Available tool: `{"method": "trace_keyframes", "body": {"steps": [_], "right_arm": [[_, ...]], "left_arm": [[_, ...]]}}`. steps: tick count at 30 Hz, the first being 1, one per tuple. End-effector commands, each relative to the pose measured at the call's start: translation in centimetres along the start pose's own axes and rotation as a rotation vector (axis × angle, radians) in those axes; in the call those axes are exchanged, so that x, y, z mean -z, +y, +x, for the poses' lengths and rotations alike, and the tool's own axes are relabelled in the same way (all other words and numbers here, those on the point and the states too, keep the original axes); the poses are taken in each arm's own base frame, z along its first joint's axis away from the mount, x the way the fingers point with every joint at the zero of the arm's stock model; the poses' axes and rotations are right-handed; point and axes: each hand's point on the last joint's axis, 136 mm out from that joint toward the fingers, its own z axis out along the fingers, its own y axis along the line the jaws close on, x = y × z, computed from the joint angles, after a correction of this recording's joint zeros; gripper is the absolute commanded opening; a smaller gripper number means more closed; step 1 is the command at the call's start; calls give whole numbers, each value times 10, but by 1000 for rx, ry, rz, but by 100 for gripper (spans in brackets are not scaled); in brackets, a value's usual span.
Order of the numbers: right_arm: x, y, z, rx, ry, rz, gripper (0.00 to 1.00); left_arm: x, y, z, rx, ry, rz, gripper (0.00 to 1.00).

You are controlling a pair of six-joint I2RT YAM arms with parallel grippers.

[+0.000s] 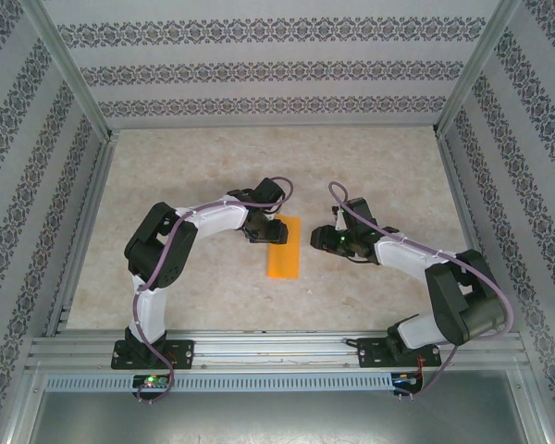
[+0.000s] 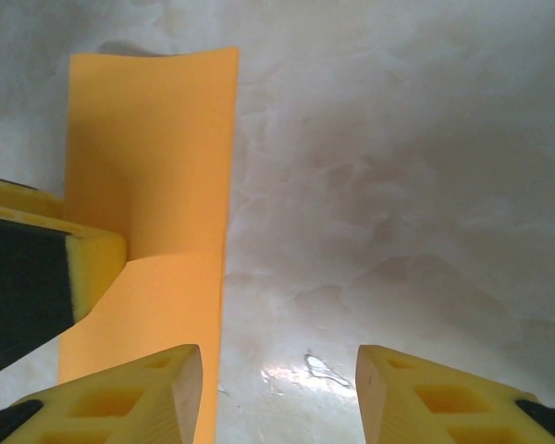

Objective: Fold a paper plane with a square sheet of paper (fold left side to right side)
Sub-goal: First fold in half a square sheet of paper at the center of the table.

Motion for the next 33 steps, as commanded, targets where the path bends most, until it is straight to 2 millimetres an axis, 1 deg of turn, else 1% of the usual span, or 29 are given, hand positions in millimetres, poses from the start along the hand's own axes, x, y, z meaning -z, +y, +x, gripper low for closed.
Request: {"method": "trace_keyframes", "body": {"steps": [1, 10, 12, 16, 18, 22, 28, 33], "right_arm": [[-4, 23, -4, -8, 16, -92, 47], [-20, 33, 3, -9, 65, -118, 44], [-23, 38, 4, -12, 75, -136, 41], [-31, 49, 5, -19, 98, -181, 31], [-34, 52, 5, -18, 104, -183, 29], [-37, 47, 4, -17, 91, -154, 29], [-33, 40, 2, -4, 68, -110, 30], [-33, 42, 4, 0, 80, -121, 30]], "left_arm": [[-50, 22, 60, 30, 198, -68, 51], [-50, 23, 61, 20, 205, -72, 51], [-51, 23, 62, 18, 206, -71, 51], [-51, 23, 61, 17, 206, -69, 51], [-51, 22, 61, 15, 206, -67, 51], [-51, 22, 62, 7, 214, -68, 52], [-51, 24, 63, -6, 221, -76, 52], [-52, 23, 64, -11, 228, -73, 52]]}}
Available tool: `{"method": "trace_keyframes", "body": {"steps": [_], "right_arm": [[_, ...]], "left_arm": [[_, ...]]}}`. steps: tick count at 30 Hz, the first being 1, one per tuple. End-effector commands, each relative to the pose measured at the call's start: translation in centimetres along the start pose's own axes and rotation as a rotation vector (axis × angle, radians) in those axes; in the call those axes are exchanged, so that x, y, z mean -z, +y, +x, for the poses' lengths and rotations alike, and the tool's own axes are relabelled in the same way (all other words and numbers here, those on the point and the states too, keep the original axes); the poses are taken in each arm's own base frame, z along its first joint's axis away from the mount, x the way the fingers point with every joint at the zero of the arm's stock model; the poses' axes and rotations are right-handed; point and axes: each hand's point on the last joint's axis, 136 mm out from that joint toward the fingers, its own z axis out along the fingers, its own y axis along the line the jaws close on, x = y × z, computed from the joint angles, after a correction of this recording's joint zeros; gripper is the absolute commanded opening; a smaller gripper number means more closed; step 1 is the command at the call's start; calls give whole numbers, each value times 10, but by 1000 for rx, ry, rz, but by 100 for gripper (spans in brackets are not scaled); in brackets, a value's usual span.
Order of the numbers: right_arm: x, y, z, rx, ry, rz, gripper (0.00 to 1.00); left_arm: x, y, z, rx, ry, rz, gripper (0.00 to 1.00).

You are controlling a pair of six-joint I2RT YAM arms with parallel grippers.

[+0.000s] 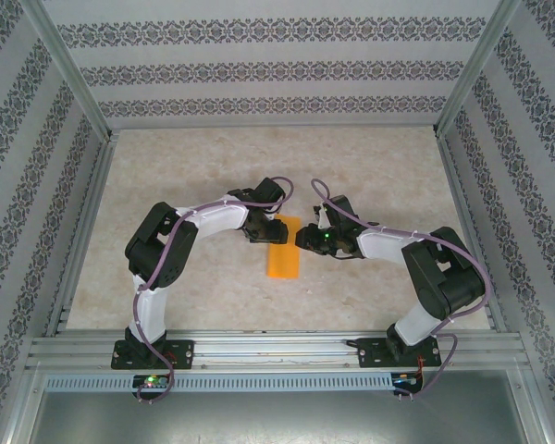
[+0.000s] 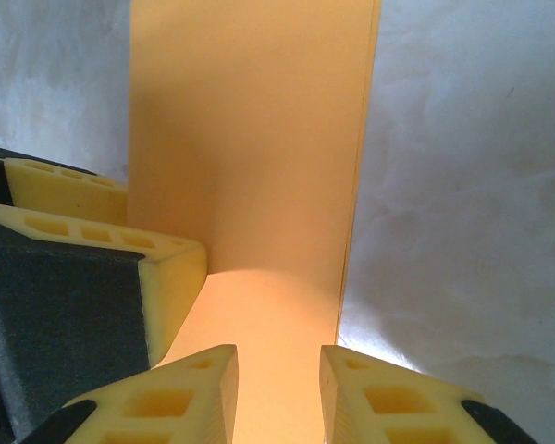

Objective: Fold a paper plane with a square sheet of paper (fold left side to right side)
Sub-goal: First fold in half a square sheet of paper at the center of the table, then hold the square sheet of paper at the center of the table.

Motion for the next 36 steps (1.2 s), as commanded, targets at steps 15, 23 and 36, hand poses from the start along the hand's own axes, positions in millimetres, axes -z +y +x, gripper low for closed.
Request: {"method": "trace_keyframes", "body": {"steps": [15, 23, 36], "right_arm": [[-8, 20, -3, 33, 21, -48, 18], [-21, 15, 2, 28, 51, -30, 8], [-33, -25, 28, -18, 136, 108, 2]], "left_arm": [[-51, 22, 64, -10, 226, -66, 52], [-51, 22, 64, -9, 226, -69, 52], [-32, 20, 48, -21, 156, -73, 56]]}}
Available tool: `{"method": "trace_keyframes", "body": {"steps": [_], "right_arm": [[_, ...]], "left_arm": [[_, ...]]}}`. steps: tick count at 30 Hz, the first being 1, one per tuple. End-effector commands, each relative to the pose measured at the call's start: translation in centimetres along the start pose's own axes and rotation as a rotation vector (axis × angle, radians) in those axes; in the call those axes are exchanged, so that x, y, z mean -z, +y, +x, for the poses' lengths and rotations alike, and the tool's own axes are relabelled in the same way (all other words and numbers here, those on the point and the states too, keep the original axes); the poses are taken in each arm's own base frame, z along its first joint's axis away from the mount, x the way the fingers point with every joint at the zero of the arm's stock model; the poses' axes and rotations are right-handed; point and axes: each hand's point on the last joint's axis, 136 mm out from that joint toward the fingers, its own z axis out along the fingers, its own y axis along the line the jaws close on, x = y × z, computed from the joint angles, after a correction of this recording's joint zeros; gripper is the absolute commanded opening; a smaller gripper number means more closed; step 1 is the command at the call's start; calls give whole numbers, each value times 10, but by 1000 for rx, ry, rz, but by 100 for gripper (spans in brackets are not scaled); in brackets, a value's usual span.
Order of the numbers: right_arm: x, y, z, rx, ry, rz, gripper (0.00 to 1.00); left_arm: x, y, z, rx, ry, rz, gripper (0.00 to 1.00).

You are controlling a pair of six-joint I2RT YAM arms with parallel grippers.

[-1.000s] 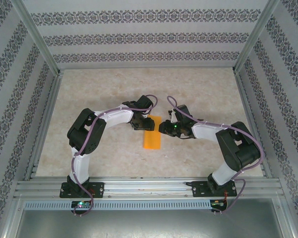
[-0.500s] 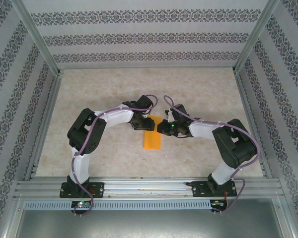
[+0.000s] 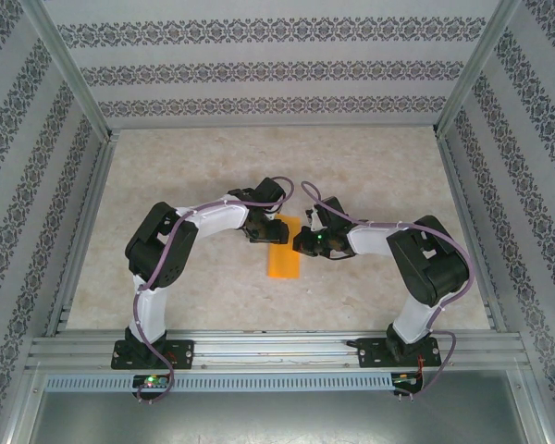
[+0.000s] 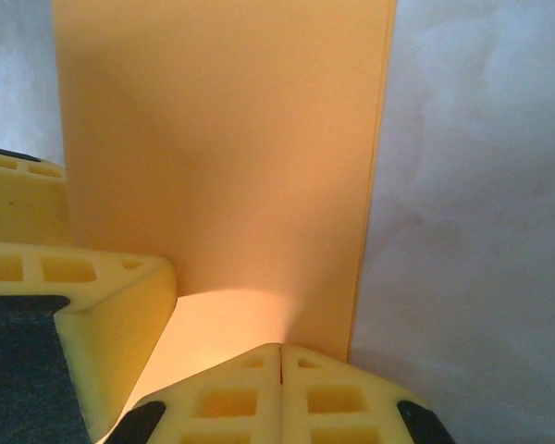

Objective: Fold a paper plane with a square sheet of paper (fold left side to right side)
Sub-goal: Hold the square sheet of paper at the center of the table.

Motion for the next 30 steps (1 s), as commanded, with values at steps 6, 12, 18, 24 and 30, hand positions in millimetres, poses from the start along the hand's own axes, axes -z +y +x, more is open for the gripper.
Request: {"method": "trace_keyframes", "body": {"steps": [6, 12, 18, 24, 30], "right_arm": [[-10, -35, 25, -12, 79, 157, 0], [-11, -42, 27, -19, 83, 181, 0], [-11, -44, 28, -19, 82, 191, 0], [-12, -45, 29, -19, 85, 198, 0], [-12, -47, 31, -17, 92, 207, 0]], "left_arm": [[6, 13, 24, -11, 26, -32, 60], [55, 7, 8, -34, -134, 5, 63], [77, -25, 9, -92, -192, 193, 47], [60, -57, 19, -117, -103, 402, 28], [34, -42, 20, -87, -78, 348, 25]]}}
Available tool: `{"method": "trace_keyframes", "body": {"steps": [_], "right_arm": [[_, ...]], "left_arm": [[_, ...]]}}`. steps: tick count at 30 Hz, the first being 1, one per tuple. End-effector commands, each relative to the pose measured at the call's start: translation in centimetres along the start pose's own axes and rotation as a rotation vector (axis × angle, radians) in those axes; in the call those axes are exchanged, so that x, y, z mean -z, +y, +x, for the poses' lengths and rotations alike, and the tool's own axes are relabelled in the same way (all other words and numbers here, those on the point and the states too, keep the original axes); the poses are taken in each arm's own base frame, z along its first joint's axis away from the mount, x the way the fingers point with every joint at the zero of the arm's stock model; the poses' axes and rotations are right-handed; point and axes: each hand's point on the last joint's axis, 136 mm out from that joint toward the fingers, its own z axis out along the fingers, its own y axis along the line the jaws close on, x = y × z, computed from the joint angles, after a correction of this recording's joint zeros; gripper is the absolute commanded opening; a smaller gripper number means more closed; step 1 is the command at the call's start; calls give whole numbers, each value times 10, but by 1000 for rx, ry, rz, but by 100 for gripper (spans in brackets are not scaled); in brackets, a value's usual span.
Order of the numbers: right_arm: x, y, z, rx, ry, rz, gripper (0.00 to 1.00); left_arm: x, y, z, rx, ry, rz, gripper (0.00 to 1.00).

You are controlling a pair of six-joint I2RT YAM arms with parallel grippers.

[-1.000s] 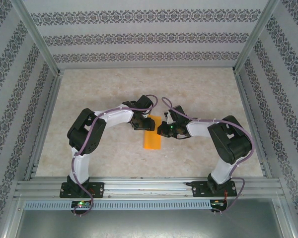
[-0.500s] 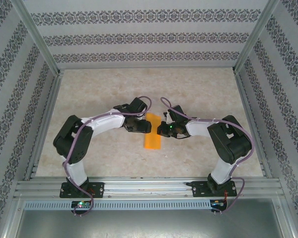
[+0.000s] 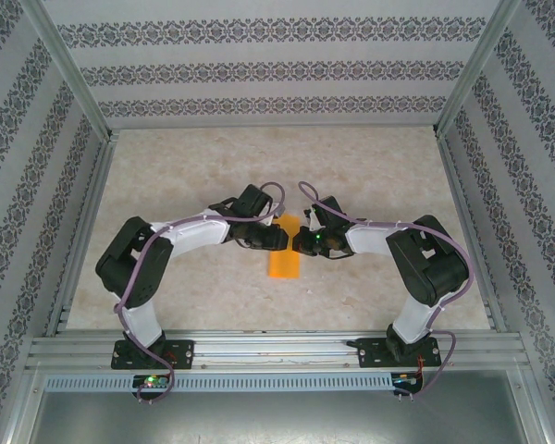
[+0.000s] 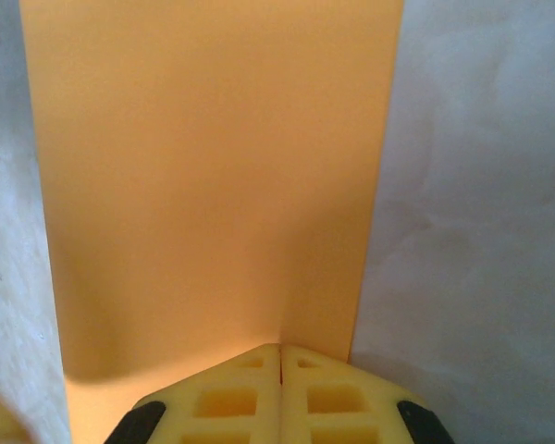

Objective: Fold a paper plane with a square sheet of paper (fold left side to right side)
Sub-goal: Hold the square sheet of paper at the center of the table, then first fold the square sheet of paper in half at the center of the table, then hold the square sheet of paper at the center of the table.

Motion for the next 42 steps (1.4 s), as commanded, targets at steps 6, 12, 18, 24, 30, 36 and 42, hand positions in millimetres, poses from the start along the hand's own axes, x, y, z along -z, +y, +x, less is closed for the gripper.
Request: {"method": "trace_keyframes", "body": {"steps": [6, 12, 18, 24, 30, 36, 42], "right_arm": [[-11, -47, 33, -34, 98, 186, 0], [-11, -52, 36, -30, 108, 207, 0], [-11, -56, 37, -28, 113, 223, 0], [-9, -56, 36, -22, 111, 223, 0], [-7, -51, 33, -13, 102, 210, 0], [-7, -48, 32, -9, 99, 203, 0], [-8, -47, 33, -8, 104, 203, 0]], "left_arm": [[-14, 28, 0, 64, -17, -14, 20], [-16, 53, 11, 123, -20, -41, 18], [-14, 76, 27, 172, -5, -66, 16], [0, 90, 35, 199, -26, -78, 14], [21, 72, 19, 138, -80, -36, 12], [21, 27, -4, 100, -120, 160, 11], [-9, 14, -8, 96, -68, 209, 11]]}}
